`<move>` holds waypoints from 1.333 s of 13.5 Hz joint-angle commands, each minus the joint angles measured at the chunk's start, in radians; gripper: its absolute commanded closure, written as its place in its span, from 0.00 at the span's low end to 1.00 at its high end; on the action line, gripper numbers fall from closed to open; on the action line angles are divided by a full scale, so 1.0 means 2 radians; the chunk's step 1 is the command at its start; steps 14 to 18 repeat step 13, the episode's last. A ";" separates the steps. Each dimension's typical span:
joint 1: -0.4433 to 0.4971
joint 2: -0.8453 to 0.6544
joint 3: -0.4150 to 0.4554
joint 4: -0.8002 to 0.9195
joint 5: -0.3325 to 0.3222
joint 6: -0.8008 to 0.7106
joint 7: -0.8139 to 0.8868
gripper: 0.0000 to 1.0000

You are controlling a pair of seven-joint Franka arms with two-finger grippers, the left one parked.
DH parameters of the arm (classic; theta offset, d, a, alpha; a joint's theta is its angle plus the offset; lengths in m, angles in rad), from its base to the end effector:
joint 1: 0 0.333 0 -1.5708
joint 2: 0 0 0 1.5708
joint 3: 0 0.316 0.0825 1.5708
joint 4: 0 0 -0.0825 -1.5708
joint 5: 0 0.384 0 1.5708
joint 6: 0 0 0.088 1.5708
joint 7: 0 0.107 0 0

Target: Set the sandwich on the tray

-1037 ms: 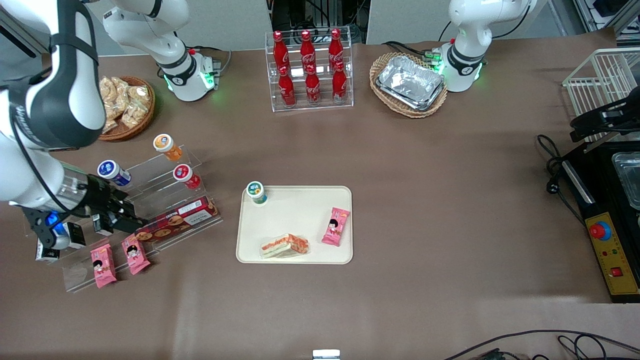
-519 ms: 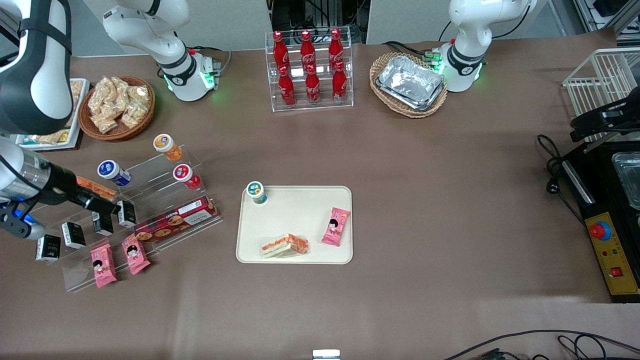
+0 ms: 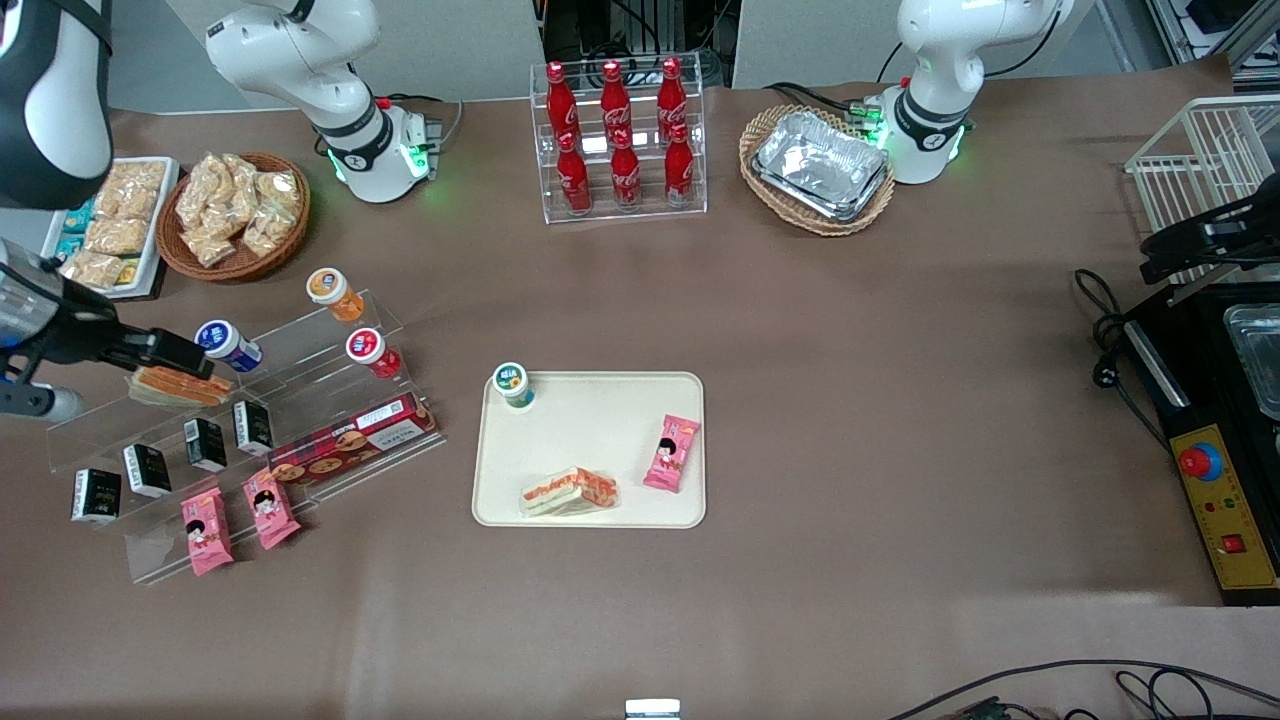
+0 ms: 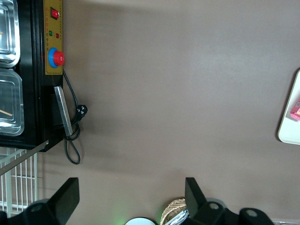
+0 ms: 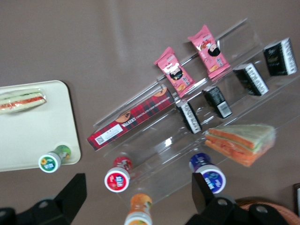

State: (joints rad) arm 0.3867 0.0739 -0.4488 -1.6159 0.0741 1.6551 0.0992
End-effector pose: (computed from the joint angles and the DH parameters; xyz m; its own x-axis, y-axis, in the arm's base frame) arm 0.5791 -0.0203 0.5725 0.9855 -0.1665 -0.0314 -0.1676 -0.9851 -0.0387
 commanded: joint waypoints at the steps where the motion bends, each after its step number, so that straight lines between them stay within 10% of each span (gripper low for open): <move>1: 0.003 -0.015 -0.031 -0.007 -0.013 -0.005 -0.065 0.00; 6: -0.021 -0.050 -0.024 -0.023 -0.019 -0.008 -0.083 0.00; 13: -0.169 -0.058 0.137 -0.022 -0.021 -0.022 -0.080 0.00; 18: -0.169 -0.058 0.137 -0.022 -0.021 -0.022 -0.080 0.00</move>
